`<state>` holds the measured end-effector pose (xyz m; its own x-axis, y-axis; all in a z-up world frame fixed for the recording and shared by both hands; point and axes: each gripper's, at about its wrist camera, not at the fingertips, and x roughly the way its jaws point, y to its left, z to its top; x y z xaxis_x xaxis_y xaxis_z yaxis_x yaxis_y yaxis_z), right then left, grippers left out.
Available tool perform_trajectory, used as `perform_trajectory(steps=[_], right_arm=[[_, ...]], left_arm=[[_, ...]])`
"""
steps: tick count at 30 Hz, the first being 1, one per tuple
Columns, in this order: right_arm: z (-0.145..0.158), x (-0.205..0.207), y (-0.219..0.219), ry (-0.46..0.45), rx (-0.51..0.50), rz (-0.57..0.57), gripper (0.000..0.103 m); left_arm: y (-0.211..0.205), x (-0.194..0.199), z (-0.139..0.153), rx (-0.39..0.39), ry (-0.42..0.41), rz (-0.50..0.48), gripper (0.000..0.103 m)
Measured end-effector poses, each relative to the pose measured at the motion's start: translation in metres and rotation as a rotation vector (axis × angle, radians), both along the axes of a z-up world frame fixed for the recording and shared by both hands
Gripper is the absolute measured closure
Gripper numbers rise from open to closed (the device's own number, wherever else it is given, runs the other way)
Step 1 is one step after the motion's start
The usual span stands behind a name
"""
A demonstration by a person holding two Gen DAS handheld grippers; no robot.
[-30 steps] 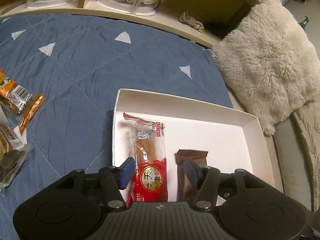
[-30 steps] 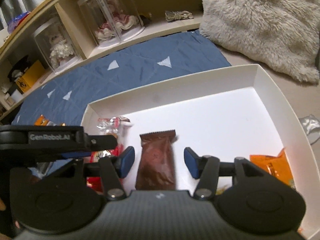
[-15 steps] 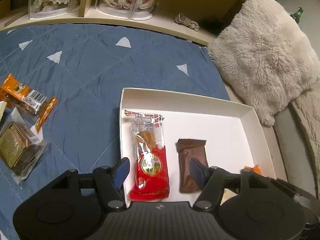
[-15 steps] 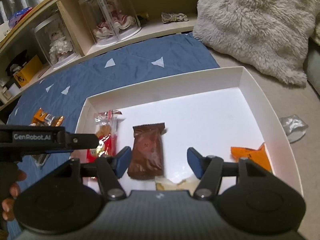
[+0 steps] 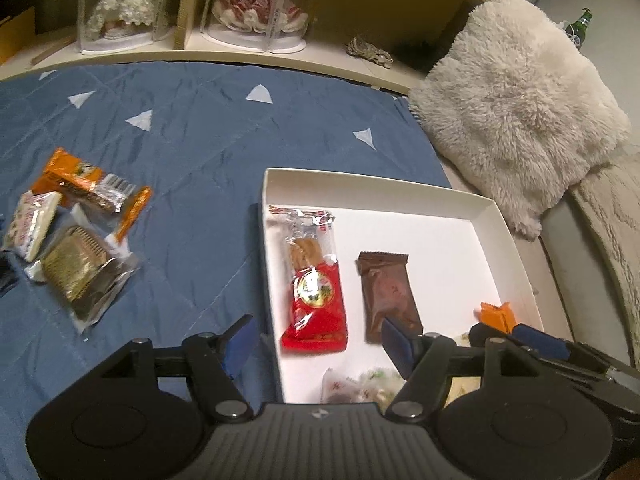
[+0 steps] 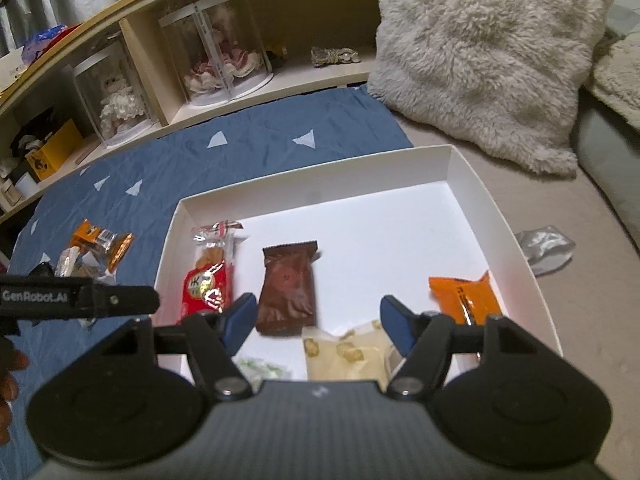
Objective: Organize snacks
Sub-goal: 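Open both grippers to set the cookie packet and chocolate bar in the tray, then move both grippers back over the remaining snacks on the bed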
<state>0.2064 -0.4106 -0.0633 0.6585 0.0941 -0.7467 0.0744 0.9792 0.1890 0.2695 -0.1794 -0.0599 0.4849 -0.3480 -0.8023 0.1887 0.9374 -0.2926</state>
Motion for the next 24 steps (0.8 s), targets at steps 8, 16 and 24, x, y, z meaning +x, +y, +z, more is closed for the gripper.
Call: perform_trajectory(steps=[8, 16, 24], right_arm=[[0.011, -0.023, 0.005, -0.023, -0.034, -0.007, 0.024], [0.016, -0.048, 0.010, -0.035, -0.090, -0.024, 0.008], [0.023, -0.066, 0.014, -0.066, -0.108, -0.036, 0.001]], left_arm=[[0.018, -0.024, 0.008, 0.020, -0.017, 0.002, 0.029], [0.035, -0.045, 0.011, 0.059, -0.045, -0.011, 0.011], [0.053, -0.061, 0.014, 0.095, -0.076, -0.019, 0.000]])
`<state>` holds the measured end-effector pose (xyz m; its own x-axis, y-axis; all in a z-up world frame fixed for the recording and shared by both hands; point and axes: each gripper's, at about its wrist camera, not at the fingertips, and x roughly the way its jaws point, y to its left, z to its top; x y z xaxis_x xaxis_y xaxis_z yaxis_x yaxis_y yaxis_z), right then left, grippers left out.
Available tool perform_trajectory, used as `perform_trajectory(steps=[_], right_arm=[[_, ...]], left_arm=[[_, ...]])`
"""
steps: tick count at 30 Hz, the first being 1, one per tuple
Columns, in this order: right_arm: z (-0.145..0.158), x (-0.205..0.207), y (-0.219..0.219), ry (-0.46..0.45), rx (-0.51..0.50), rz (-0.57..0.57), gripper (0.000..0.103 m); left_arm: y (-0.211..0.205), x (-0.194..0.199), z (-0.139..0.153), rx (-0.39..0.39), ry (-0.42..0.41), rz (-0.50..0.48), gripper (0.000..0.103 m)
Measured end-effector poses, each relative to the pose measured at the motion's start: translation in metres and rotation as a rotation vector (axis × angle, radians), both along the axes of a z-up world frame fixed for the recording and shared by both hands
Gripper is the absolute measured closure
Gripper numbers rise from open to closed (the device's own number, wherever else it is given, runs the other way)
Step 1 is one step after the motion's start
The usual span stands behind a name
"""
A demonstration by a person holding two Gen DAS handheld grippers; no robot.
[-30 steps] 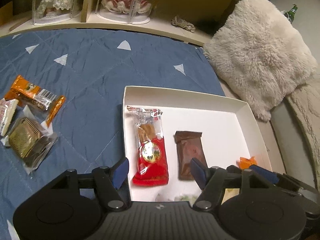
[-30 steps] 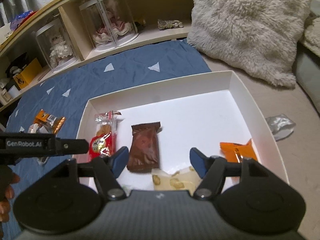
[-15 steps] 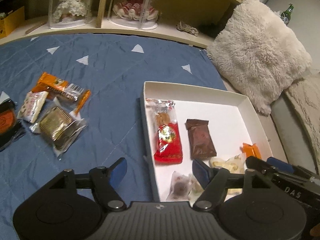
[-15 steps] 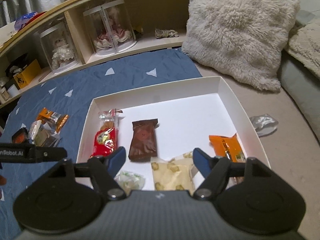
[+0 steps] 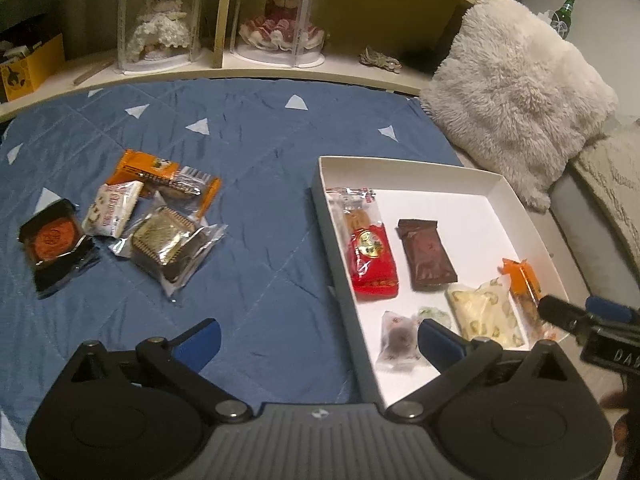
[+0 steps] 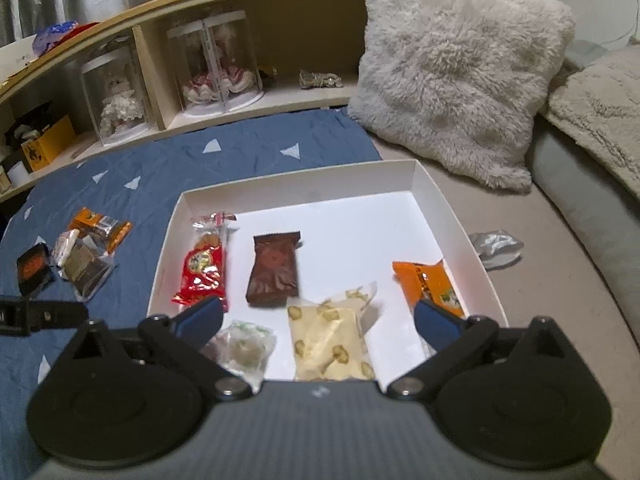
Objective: Organize snacks
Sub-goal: 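Move both grippers back over the remaining snacks on the bed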
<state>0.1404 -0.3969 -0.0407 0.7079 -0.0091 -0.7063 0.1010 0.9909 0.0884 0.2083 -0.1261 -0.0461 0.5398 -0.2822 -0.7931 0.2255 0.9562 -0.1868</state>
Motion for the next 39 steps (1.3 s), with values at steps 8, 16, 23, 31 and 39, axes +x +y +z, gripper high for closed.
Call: perform_trajectory(steps=[8, 16, 23, 31, 39], right_arm=[[0.000, 0.001, 0.026, -0.017, 0.000, 0.056, 0.001], [-0.009, 0.014, 0.052, -0.029, 0.007, 0.075, 0.001], [-0.016, 0.022, 0.080, -0.061, 0.039, 0.146, 0.001], [-0.024, 0.031, 0.123, -0.091, 0.016, 0.270, 0.001], [-0.038, 0.041, 0.169, -0.127, -0.036, 0.396, 0.000]], left_arm=[[0.029, -0.009, 0.003, 0.021, -0.027, 0.042, 0.000], [0.072, -0.010, 0.005, 0.040, -0.037, 0.094, 0.000], [0.117, -0.010, 0.004, 0.073, -0.054, 0.144, 0.000], [0.164, -0.003, -0.003, 0.059, -0.049, 0.234, 0.000], [0.205, 0.009, -0.017, -0.013, -0.030, 0.366, 0.000]])
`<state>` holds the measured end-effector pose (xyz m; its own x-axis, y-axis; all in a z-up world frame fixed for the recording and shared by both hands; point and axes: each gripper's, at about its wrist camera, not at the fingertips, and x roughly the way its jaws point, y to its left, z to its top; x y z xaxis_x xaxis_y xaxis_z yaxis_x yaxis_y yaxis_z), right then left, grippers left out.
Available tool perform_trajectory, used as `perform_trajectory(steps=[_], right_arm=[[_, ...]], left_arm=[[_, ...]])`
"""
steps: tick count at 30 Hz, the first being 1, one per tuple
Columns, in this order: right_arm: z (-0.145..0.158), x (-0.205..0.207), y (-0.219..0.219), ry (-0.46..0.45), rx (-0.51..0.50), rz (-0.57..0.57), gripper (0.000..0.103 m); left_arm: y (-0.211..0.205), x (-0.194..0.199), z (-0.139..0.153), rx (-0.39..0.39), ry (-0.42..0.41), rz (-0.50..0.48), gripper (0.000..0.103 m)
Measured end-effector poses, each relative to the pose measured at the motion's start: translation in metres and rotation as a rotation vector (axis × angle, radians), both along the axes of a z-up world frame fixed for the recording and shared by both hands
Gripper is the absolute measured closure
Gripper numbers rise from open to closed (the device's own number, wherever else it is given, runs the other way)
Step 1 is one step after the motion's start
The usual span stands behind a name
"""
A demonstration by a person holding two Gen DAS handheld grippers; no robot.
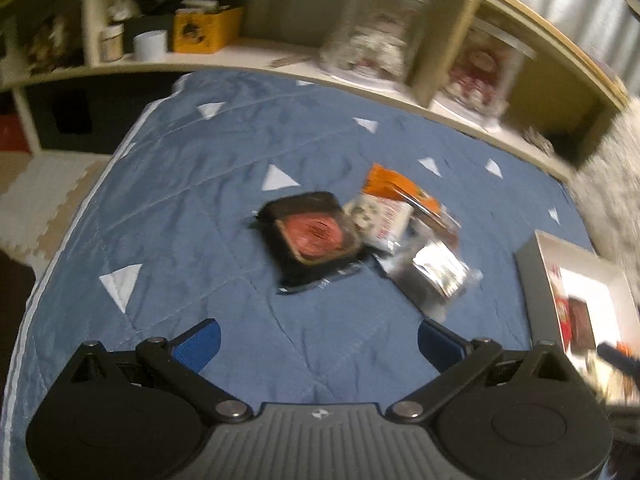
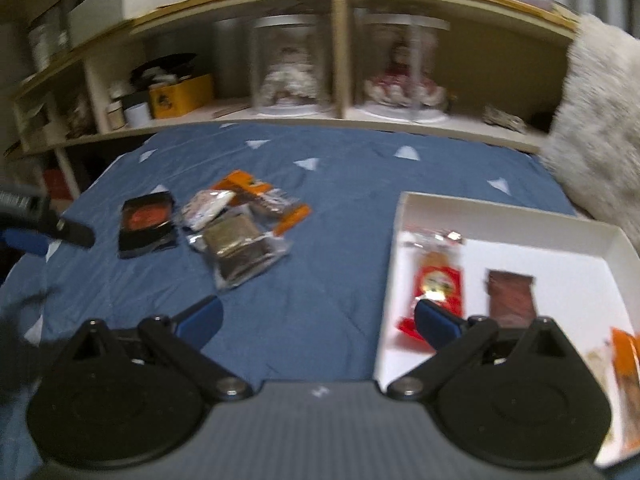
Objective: Organize snacks
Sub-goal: 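Move both grippers back over the remaining snacks on the bed, then grasp the silver-wrapped square cake with the right gripper while the left grasps the dark red-lidded cake box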
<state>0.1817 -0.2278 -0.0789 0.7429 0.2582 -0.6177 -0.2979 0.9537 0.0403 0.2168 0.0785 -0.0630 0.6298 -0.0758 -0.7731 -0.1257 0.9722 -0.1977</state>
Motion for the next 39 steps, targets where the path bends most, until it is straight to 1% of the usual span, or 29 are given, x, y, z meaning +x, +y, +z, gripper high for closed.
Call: perform_trajectory(steps=[6, 11, 13, 19, 24, 27, 29, 30, 31, 32, 35, 38, 39], right_arm=[[-0.014, 0.011, 0.031, -0.046, -0.026, 0.075, 0.000], [-0.027, 0.025, 0.048, -0.051, -0.042, 0.160, 0.000], [-0.029, 0.033, 0.054, -0.063, -0.050, 0.182, 0.000], [-0.029, 0.063, 0.069, -0.105, -0.027, 0.214, 0.000], [-0.041, 0.088, 0.081, -0.080, -0.027, 0.274, 0.001], [-0.052, 0.099, 0.086, -0.057, -0.042, 0.312, 0.008], [-0.057, 0.101, 0.088, -0.060, -0.069, 0.310, 0.015], [-0.057, 0.102, 0.089, -0.058, -0.084, 0.317, 0.023], [-0.056, 0.102, 0.091, -0.044, -0.105, 0.335, 0.032], [-0.055, 0.102, 0.091, -0.027, -0.115, 0.352, 0.034], [-0.044, 0.104, 0.091, 0.063, -0.099, 0.394, 0.035], [-0.032, 0.100, 0.092, 0.137, -0.063, 0.506, 0.035], [-0.030, 0.099, 0.092, 0.152, -0.050, 0.522, 0.036]], left_arm=[[0.011, 0.017, -0.005, -0.086, -0.026, 0.093, 0.000], [0.012, 0.036, -0.018, -0.180, -0.024, 0.172, 0.000], [0.009, 0.045, -0.023, -0.198, -0.020, 0.186, 0.000], [0.000, 0.067, -0.036, -0.191, -0.002, 0.201, 0.000], [-0.004, 0.079, -0.050, -0.184, 0.019, 0.203, 0.000], [-0.003, 0.084, -0.054, -0.190, 0.010, 0.229, 0.000], [-0.001, 0.088, -0.055, -0.194, -0.001, 0.250, 0.000], [-0.001, 0.090, -0.056, -0.193, -0.006, 0.258, 0.000], [-0.001, 0.092, -0.056, -0.187, -0.010, 0.265, 0.000], [-0.001, 0.093, -0.056, -0.176, -0.013, 0.270, 0.000], [-0.005, 0.097, -0.057, -0.126, -0.013, 0.267, 0.000], [-0.011, 0.098, -0.057, -0.065, -0.007, 0.243, 0.000], [-0.012, 0.098, -0.057, -0.049, -0.004, 0.238, 0.000]])
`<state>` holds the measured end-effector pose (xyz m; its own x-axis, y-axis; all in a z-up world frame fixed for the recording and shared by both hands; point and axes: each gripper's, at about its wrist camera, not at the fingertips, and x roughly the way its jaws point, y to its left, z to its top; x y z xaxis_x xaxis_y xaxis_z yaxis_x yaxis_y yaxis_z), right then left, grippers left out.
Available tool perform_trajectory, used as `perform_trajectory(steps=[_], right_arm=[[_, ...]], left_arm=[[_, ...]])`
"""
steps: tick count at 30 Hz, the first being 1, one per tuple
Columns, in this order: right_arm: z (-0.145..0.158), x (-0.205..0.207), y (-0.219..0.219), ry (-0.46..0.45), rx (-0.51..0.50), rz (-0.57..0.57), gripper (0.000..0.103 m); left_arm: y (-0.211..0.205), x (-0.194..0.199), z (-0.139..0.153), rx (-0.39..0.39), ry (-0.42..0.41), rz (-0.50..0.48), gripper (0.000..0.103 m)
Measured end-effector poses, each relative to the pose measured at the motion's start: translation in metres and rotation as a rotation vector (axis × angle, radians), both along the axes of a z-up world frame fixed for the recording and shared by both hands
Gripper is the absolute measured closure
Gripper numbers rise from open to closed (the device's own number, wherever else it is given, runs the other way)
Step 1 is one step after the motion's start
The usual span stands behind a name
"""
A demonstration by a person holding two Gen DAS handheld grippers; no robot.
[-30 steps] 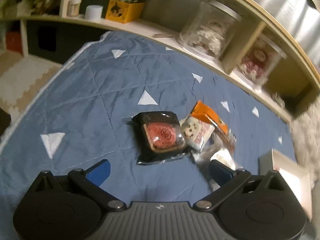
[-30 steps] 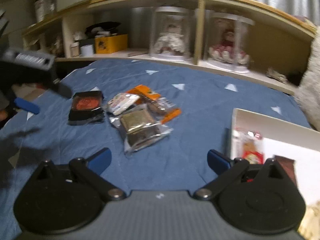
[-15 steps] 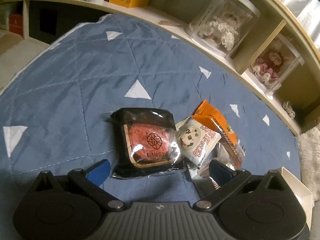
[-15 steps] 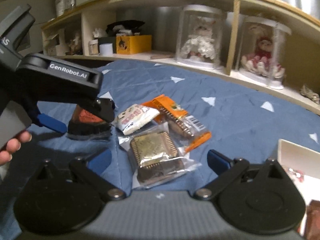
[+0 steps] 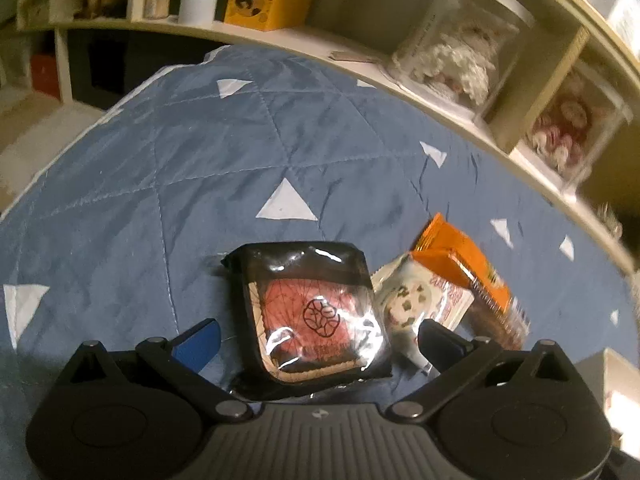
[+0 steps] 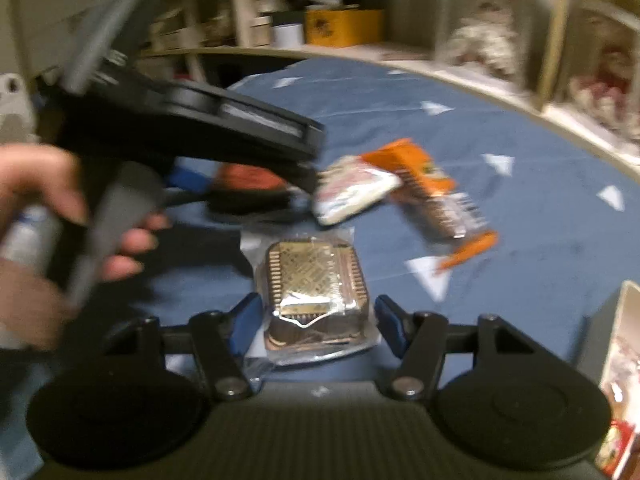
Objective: Organize snacks
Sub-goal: 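Grasp the silver-wrapped square cake with the right gripper while the left grasps the dark red-lidded cake box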
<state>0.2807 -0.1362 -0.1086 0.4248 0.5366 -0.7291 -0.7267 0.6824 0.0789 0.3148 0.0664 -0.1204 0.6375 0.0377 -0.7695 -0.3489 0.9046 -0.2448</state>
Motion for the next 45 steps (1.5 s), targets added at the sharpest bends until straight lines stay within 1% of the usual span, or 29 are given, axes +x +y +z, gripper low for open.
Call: perform_trajectory(steps=[2, 5, 7, 8, 11, 14, 17, 19, 22, 25, 27, 29, 31, 34, 36, 38, 40, 45], right_arm=[[0.004, 0.001, 0.001, 0.026, 0.012, -0.003, 0.035], [0.004, -0.001, 0.004, -0.004, 0.005, -0.025, 0.030], [0.005, -0.003, 0.004, -0.032, 0.023, -0.033, 0.018], [0.005, -0.003, 0.003, -0.041, 0.037, -0.037, 0.016], [0.005, -0.002, 0.000, -0.038, 0.089, -0.031, 0.014], [0.001, 0.003, 0.003, -0.042, 0.102, -0.038, 0.013], [-0.005, 0.003, 0.010, -0.052, 0.103, -0.024, 0.009], [-0.010, 0.002, 0.014, -0.020, 0.112, -0.003, 0.009], [-0.012, 0.000, 0.021, 0.014, 0.078, -0.007, 0.009], [-0.011, -0.002, 0.023, 0.070, 0.058, 0.055, 0.009], [-0.008, -0.004, 0.023, 0.111, 0.057, 0.093, 0.009], [-0.007, -0.003, 0.024, 0.137, 0.061, 0.080, 0.010], [-0.006, -0.003, 0.026, 0.147, 0.067, 0.019, 0.015], [-0.009, -0.003, 0.027, 0.154, 0.087, -0.092, 0.024], [-0.011, -0.004, 0.030, 0.148, 0.077, -0.144, 0.028], [-0.014, -0.005, 0.033, 0.131, 0.057, -0.158, 0.031], [-0.017, -0.006, 0.036, 0.113, 0.027, -0.174, 0.040], [-0.016, -0.006, 0.028, 0.121, 0.047, -0.172, 0.043]], left_arm=[[-0.002, -0.001, 0.000, 0.034, 0.012, -0.009, 0.000], [0.000, -0.003, -0.001, 0.079, 0.029, -0.015, 0.000], [0.002, -0.004, -0.001, 0.085, 0.033, -0.027, 0.000], [0.002, -0.004, -0.001, 0.092, 0.041, -0.034, 0.000], [0.003, -0.011, 0.002, 0.147, 0.079, -0.056, 0.000], [0.008, -0.020, 0.003, 0.197, 0.125, -0.057, 0.000], [0.012, -0.025, 0.007, 0.215, 0.112, -0.073, 0.000], [0.009, -0.023, 0.011, 0.230, 0.087, -0.114, 0.000], [0.000, -0.015, 0.010, 0.268, 0.071, -0.184, 0.000], [-0.009, -0.007, 0.008, 0.322, 0.076, -0.248, 0.000], [-0.009, -0.004, 0.007, 0.317, 0.079, -0.266, 0.000], [-0.008, -0.001, 0.007, 0.298, 0.079, -0.271, 0.000], [-0.007, 0.002, 0.007, 0.295, 0.078, -0.281, 0.000], [-0.006, 0.006, 0.007, 0.324, 0.079, -0.316, 0.001], [-0.004, 0.006, 0.007, 0.349, 0.081, -0.330, 0.006], [0.000, 0.006, 0.007, 0.347, 0.090, -0.325, 0.011], [0.004, 0.007, 0.005, 0.324, 0.097, -0.327, 0.014], [0.007, 0.009, 0.005, 0.319, 0.083, -0.344, 0.023]])
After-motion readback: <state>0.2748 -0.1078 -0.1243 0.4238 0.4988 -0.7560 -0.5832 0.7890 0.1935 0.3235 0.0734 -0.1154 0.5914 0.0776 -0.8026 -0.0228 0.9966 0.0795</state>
